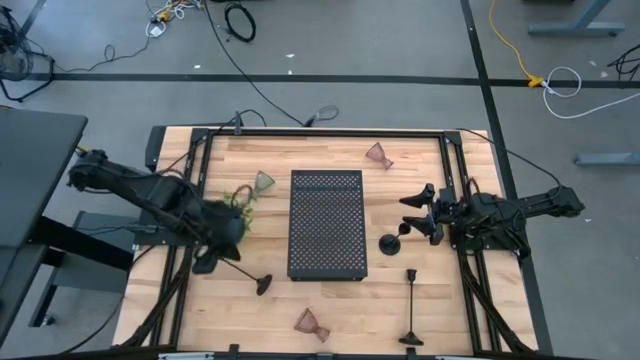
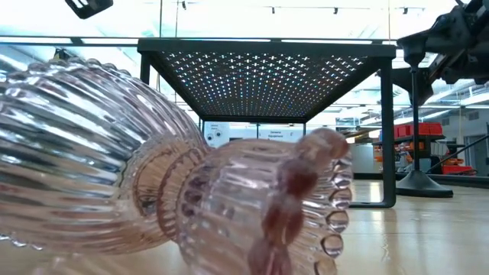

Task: Pick & Place candle stick holders
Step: Put the left black candle holder on the shelf

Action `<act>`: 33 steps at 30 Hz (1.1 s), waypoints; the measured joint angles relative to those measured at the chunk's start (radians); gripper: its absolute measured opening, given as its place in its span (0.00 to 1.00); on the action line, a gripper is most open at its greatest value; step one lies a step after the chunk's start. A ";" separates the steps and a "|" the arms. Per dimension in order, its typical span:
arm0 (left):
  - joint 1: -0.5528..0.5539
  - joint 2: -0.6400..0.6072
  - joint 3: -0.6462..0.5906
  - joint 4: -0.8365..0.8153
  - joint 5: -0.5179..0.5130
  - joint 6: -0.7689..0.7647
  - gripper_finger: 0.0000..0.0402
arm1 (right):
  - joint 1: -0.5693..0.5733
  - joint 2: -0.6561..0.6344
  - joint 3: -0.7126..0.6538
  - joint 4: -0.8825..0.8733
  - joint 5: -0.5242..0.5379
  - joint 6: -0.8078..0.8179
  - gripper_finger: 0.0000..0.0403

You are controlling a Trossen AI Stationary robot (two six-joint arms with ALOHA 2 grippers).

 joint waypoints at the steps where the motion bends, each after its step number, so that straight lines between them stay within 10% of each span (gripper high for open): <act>1: -0.017 0.017 0.000 -0.006 -0.007 -0.001 0.02 | 0.000 0.000 0.000 0.009 0.000 0.015 0.75; 26: -0.220 0.427 -0.001 -0.205 -0.240 0.009 0.04 | 0.000 0.000 0.000 0.061 -0.089 0.072 0.75; 33: -0.242 0.482 -0.002 -0.294 -0.270 -0.024 0.20 | 0.000 0.000 0.000 0.061 -0.133 0.072 0.75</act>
